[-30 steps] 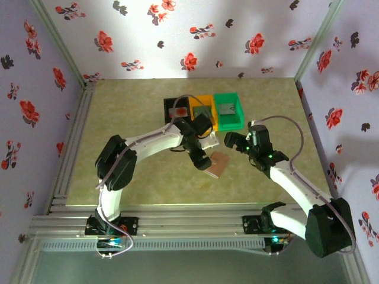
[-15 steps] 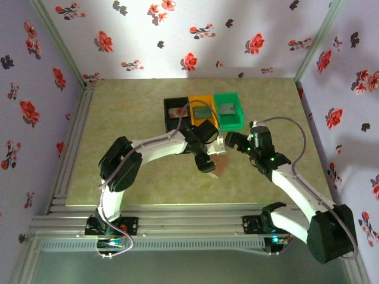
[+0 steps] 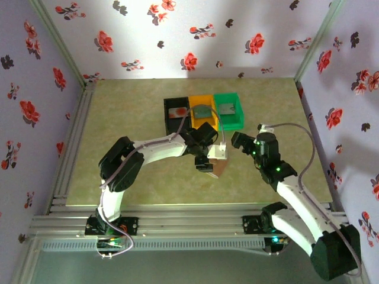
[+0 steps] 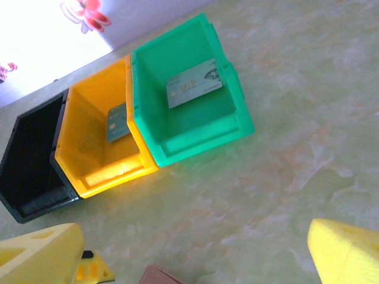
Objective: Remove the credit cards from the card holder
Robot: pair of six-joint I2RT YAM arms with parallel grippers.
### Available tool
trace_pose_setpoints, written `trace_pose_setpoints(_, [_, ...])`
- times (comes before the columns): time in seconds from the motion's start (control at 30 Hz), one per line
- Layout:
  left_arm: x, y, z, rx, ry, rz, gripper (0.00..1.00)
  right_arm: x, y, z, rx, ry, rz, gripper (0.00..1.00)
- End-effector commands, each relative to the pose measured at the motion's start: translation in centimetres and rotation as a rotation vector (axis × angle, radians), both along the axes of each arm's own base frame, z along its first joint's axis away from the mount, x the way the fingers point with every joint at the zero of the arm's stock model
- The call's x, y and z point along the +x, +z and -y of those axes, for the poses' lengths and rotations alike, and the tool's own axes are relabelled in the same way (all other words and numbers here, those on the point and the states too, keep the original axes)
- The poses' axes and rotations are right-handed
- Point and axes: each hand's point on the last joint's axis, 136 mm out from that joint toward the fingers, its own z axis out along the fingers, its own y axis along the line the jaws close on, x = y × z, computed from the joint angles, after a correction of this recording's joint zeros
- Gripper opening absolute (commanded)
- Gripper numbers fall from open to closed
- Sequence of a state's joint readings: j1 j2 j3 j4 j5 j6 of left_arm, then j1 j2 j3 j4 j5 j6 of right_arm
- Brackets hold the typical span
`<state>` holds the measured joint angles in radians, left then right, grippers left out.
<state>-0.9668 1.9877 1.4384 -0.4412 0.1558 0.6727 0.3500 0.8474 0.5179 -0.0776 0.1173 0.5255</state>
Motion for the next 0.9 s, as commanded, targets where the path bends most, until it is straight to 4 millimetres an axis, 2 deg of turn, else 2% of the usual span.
trace_pose_setpoints(0.0, [-0.5,0.2,1.1,-0.01,-0.087,0.009,0.8,-0.1,0.9,0.9,0.002,-0.051,0.056,0.98])
trace_pose_setpoints(0.17, [-0.7,0.2,2.1,-0.038,-0.099,-0.023,0.61,-0.3,1.3,0.9,0.014,-0.049,0.079,0.97])
trace_pose_setpoints(0.5, [-0.8,-1.3,2.9,-0.019,-0.118,-0.036,0.59,-0.4,1.5,0.9,0.024,-0.05,0.084,0.97])
trace_pose_setpoints(0.77, [-1.3,-3.1,2.1,0.03,-0.132,-0.061,0.49,-0.5,1.6,1.1,0.026,-0.058,0.087,0.97])
trace_pose_setpoints(0.87, [-1.3,-3.6,1.6,0.052,-0.133,-0.067,0.48,-0.5,1.5,1.0,0.028,-0.054,0.083,0.97])
